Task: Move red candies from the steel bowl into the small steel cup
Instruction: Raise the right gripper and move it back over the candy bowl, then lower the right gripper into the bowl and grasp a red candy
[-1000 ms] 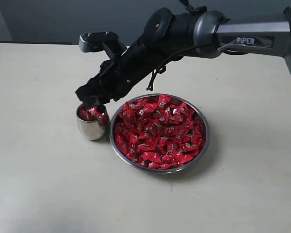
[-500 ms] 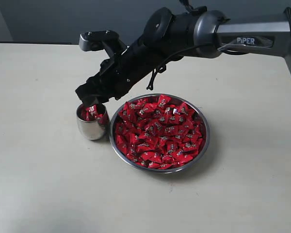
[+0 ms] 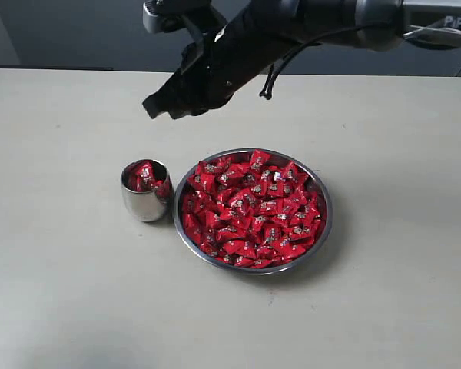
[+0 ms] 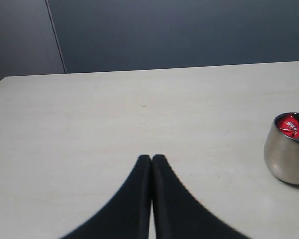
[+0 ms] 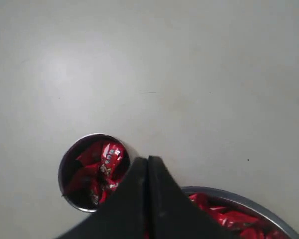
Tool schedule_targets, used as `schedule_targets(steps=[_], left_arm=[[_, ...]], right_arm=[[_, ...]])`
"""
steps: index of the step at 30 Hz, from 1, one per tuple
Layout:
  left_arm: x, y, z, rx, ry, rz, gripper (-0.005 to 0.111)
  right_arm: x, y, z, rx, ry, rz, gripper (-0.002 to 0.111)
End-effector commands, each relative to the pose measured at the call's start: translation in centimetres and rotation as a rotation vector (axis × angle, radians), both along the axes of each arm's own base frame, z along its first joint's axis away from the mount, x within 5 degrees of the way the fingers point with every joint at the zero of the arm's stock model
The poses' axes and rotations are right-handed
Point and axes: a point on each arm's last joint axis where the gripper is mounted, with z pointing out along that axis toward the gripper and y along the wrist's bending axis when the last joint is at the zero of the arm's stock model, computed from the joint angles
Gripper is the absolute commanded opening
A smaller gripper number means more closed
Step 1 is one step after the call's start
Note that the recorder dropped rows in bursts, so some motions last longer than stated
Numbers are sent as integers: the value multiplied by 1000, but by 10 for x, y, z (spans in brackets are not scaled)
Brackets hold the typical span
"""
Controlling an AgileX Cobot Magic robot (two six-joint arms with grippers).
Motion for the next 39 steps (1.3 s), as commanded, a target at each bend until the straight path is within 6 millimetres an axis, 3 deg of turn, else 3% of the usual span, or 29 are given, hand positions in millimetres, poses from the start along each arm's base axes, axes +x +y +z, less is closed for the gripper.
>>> schedule_targets(steps=[1,14,20,28,35,39], left_arm=[[0,0,-1,-3,-3,1,0],[0,0,-1,-3,-3,1,0],[0,0,-1,-3,-3,1,0],[0,0,-1,-3,-3,1,0],[0,0,-1,-3,-3,1,0],[0,0,-1,-3,-3,1,0]], right_arm=[[3,-15,12,-15,-7,-9,0],[5,-105,-18,-3,79,-183,-1],[4,-133,-36,-20,119,-253,-1],[3,-131,-42,-20,135,-255,-1],[2,-110,-94,28,311,-123,-1],[-9,-86,-99,-1,312,-29,-1]])
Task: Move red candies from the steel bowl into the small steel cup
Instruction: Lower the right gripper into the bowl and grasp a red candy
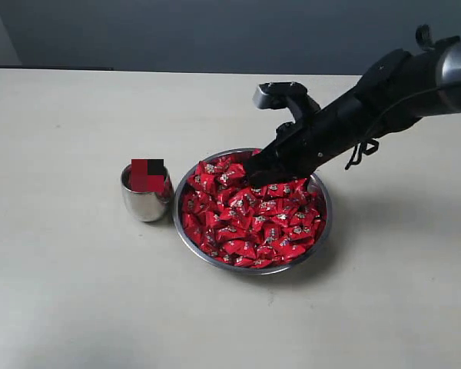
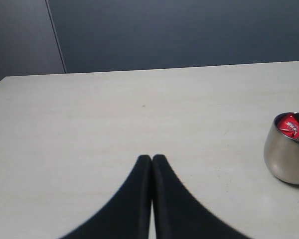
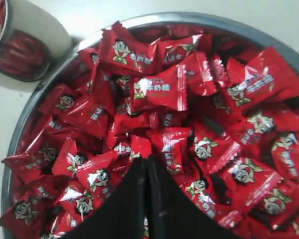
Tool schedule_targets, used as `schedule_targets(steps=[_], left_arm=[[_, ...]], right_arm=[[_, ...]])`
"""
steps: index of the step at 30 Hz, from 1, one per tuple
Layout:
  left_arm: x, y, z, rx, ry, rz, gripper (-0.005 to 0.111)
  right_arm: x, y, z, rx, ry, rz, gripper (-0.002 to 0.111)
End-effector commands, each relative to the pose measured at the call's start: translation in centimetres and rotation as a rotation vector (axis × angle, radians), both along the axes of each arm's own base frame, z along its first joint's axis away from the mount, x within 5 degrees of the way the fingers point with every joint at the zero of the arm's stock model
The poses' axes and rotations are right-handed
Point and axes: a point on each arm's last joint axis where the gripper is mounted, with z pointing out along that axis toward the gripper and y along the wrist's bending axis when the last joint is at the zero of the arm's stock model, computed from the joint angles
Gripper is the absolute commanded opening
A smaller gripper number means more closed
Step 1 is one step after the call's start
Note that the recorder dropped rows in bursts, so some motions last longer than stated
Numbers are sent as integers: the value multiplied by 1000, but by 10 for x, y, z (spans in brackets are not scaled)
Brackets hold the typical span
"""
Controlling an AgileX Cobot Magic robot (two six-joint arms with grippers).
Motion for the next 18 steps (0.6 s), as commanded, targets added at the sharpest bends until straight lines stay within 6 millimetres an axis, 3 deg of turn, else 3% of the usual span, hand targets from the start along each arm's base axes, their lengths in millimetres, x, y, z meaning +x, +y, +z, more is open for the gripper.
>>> schedule_targets(steps=[1,10,15,18], left_arm=[[0,0,-1,-3,-3,1,0],[0,0,-1,-3,-3,1,0],[0,0,-1,-3,-3,1,0],[0,0,-1,-3,-3,1,0]], right_arm=[[-11,25,1,0,-16,112,-1],[-11,23,-4,-90,-38,106,2],[-11,24,-3,-85,-35,93,32],[-9,24,-3,-85,-37,62,41]])
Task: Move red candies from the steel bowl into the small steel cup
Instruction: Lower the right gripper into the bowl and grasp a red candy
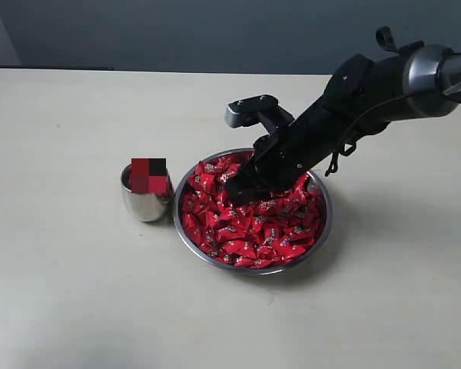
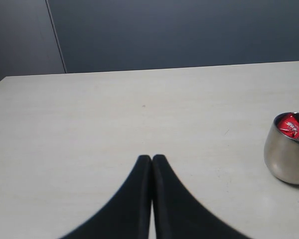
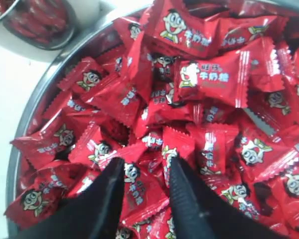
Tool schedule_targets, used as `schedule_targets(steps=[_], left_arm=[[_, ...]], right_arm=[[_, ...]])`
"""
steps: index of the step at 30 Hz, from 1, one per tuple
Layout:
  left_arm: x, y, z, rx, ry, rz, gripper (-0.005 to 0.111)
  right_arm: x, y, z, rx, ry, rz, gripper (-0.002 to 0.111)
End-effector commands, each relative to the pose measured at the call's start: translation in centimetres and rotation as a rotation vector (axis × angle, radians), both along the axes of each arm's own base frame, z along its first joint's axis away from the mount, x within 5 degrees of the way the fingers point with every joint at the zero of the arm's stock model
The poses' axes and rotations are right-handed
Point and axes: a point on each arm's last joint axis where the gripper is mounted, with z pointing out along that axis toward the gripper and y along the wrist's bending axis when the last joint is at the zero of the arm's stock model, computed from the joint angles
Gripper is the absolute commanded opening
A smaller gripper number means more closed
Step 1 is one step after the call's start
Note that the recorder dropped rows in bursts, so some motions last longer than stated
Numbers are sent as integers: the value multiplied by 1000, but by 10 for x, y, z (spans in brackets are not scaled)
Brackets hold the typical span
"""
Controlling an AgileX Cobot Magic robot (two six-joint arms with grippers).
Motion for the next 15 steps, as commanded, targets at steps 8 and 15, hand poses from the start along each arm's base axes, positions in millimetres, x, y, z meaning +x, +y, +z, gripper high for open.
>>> schedule_targets(steps=[8,15], left_arm=[[0,0,-1,-3,-3,1,0],[0,0,-1,-3,-3,1,0]], right_arm=[[7,1,1,3,-46,-58,38],[11,0,-4,-6,-67,-88,38]])
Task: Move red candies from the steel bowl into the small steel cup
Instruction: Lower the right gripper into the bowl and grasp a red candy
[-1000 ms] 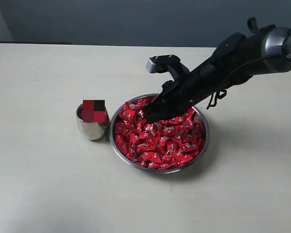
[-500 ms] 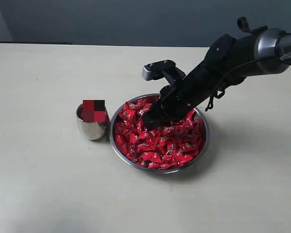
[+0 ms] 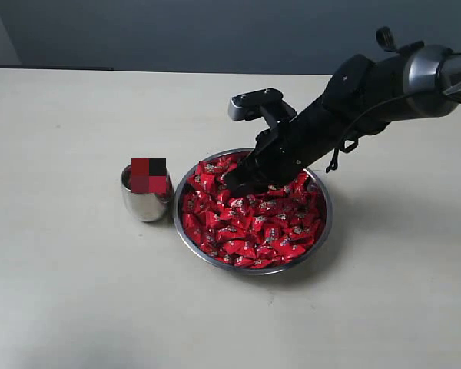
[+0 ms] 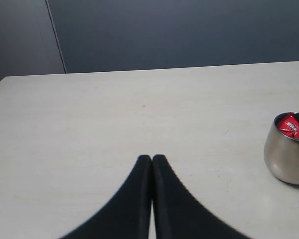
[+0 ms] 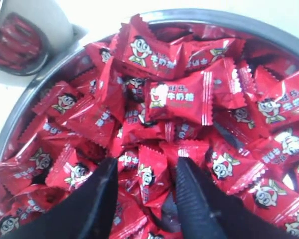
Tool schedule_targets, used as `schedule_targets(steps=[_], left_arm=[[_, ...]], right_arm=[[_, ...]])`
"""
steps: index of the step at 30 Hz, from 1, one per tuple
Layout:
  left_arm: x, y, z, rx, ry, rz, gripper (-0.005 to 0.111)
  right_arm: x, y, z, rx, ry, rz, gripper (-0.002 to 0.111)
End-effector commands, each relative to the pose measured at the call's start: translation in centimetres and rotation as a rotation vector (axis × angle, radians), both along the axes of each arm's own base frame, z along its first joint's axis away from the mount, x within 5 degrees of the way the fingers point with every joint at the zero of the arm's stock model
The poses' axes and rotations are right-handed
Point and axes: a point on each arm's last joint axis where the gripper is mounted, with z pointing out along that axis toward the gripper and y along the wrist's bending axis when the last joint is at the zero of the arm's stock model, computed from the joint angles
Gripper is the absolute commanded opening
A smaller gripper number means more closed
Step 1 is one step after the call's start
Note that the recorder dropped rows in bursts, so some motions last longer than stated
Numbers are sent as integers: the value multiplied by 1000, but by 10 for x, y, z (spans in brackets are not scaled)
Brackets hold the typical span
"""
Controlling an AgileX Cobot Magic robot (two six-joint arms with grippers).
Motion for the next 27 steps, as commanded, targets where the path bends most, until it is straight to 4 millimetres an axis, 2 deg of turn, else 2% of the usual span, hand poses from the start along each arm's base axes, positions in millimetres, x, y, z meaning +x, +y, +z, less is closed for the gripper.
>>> schedule_targets(steps=[1,11,19,27], left_arm=[[0,0,-1,-3,-3,1,0],[0,0,-1,-3,-3,1,0],[0,0,-1,-3,-3,1,0],[0,0,-1,-3,-3,1,0]], right_arm=[[4,1,-6,-9,-14,-25,38],[14,11,-5,16,29,-24,38],[13,11,-19,-8,71,-9,38],[11,8,-21,-50,86,1,36]])
